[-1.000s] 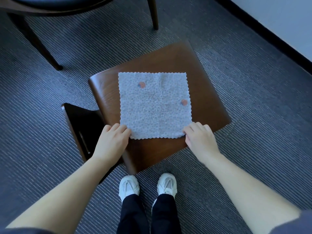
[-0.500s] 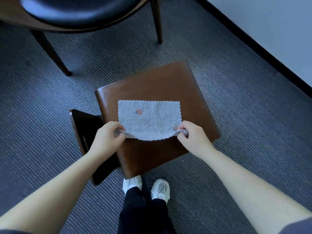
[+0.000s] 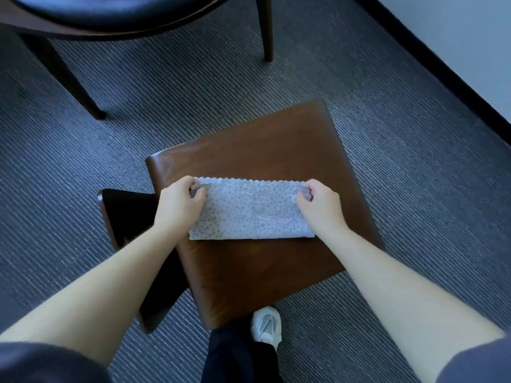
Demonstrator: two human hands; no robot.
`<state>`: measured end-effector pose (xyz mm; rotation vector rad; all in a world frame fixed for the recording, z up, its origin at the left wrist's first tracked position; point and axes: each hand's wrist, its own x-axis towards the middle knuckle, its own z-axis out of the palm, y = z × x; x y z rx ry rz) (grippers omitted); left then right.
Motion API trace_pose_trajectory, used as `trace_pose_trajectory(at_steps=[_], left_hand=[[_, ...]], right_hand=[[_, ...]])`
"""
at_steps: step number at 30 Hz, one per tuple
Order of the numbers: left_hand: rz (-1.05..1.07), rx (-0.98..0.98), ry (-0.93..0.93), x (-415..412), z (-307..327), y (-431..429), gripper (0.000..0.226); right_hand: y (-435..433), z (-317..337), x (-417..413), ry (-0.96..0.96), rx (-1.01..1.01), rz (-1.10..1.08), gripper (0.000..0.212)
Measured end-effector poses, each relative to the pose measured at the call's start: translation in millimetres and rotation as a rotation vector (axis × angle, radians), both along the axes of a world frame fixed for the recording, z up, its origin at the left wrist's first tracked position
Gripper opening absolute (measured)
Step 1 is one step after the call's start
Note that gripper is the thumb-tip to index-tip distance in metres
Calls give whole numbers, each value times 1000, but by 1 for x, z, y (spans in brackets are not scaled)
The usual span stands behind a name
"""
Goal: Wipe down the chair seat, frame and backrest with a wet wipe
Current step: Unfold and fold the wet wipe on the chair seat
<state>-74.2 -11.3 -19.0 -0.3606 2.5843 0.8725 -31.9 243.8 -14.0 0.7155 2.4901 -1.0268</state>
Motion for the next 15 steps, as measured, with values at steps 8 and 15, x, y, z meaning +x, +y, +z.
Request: trace_pose_trajectory(at_steps=[8,15], left_hand=[[-31,-96,-9,-7,-5,5,14],[-68,-223,1,-10,-3,12,26]], right_hand=[[-11,-3,2,73,183,3,9],[-13,-4,1,32,439,110,20]])
